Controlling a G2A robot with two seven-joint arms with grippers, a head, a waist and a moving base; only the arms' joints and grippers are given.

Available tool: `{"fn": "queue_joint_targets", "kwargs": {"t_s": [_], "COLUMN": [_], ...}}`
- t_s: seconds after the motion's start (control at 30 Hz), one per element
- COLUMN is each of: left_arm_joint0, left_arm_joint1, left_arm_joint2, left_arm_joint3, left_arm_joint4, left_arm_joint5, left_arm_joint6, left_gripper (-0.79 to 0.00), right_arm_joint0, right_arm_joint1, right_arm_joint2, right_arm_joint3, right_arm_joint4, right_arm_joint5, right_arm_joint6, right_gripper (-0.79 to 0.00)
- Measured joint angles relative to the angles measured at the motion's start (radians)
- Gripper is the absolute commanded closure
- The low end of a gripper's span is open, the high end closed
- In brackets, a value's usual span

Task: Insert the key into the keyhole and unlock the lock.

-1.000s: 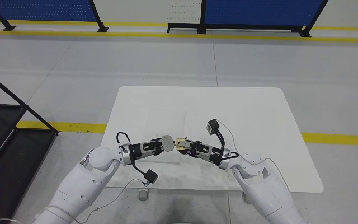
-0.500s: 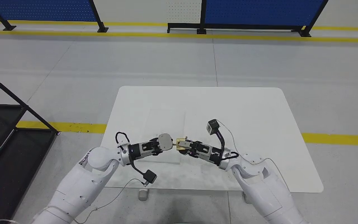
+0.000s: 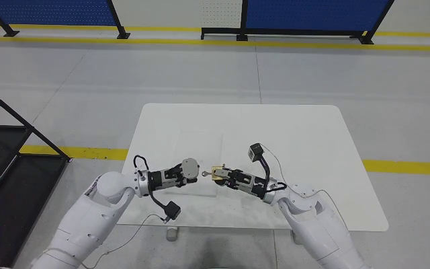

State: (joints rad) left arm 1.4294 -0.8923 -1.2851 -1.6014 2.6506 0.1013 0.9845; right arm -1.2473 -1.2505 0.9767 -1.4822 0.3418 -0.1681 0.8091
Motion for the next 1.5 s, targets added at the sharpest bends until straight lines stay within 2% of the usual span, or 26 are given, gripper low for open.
{"fn": "queue_joint_targets", "kwargs": {"t_s": [0.07, 0.2, 0.27, 0.4, 0.67, 0.77, 0.9, 1.07, 1.2, 1.37, 1.5], "left_arm_joint0": [-0.004, -0.024, -0.028, -0.027, -0.028, -0.055, -0.121, -0.192, -0.257, -0.320, -0.367], "left_arm_joint1": [0.005, 0.017, 0.018, 0.017, 0.016, 0.014, 0.011, 0.003, -0.004, -0.009, 0.002], "left_arm_joint2": [-0.015, -0.032, -0.032, -0.032, -0.033, -0.042, -0.033, -0.003, 0.062, 0.130, 0.241], "left_arm_joint3": [-0.002, 0.008, 0.011, 0.011, 0.015, 0.057, 0.136, 0.238, 0.307, 0.371, 0.444], "left_arm_joint4": [-0.004, -0.027, -0.030, -0.028, -0.038, -0.142, -0.309, -0.464, -0.636, -0.856, -0.998], "left_arm_joint5": [-0.065, -0.254, -0.312, -0.283, -0.290, -0.388, -0.608, -0.819, -0.973, -1.105, -1.114], "left_arm_joint6": [0.014, 0.076, 0.088, 0.086, 0.081, 0.066, 0.102, 0.108, -0.030, -0.170, -0.185], "left_gripper": [-0.785, -0.785, -0.785, -0.785, -0.785, -0.785, -0.785, -0.785, -0.785, -0.785, -0.785], "right_arm_joint0": [0.000, 0.000, 0.000, 0.000, 0.000, 0.000, 0.000, 0.000, 0.000, 0.000, 0.000], "right_arm_joint1": [0.000, 0.000, 0.000, 0.000, 0.000, 0.000, 0.000, 0.000, 0.000, 0.000, 0.000], "right_arm_joint2": [0.000, 0.000, 0.000, 0.000, 0.000, 0.000, 0.000, 0.000, 0.000, 0.000, 0.000], "right_arm_joint3": [0.000, 0.000, 0.000, 0.000, 0.000, 0.000, 0.000, 0.000, 0.000, 0.000, 0.000], "right_arm_joint4": [0.000, 0.000, 0.000, 0.000, 0.000, 0.000, 0.000, 0.000, 0.000, 0.000, 0.000], "right_arm_joint5": [0.000, 0.000, 0.000, 0.000, 0.000, 0.000, 0.000, 0.000, 0.000, 0.000, 0.000], "right_arm_joint6": [0.000, 0.000, 0.000, 0.000, 0.000, 0.000, 0.000, 0.000, 0.000, 0.000, 0.000], "right_gripper": [0.000, 0.000, 0.000, 0.000, 0.000, 0.000, 0.000, 0.000, 0.000, 0.000, 0.000]}}
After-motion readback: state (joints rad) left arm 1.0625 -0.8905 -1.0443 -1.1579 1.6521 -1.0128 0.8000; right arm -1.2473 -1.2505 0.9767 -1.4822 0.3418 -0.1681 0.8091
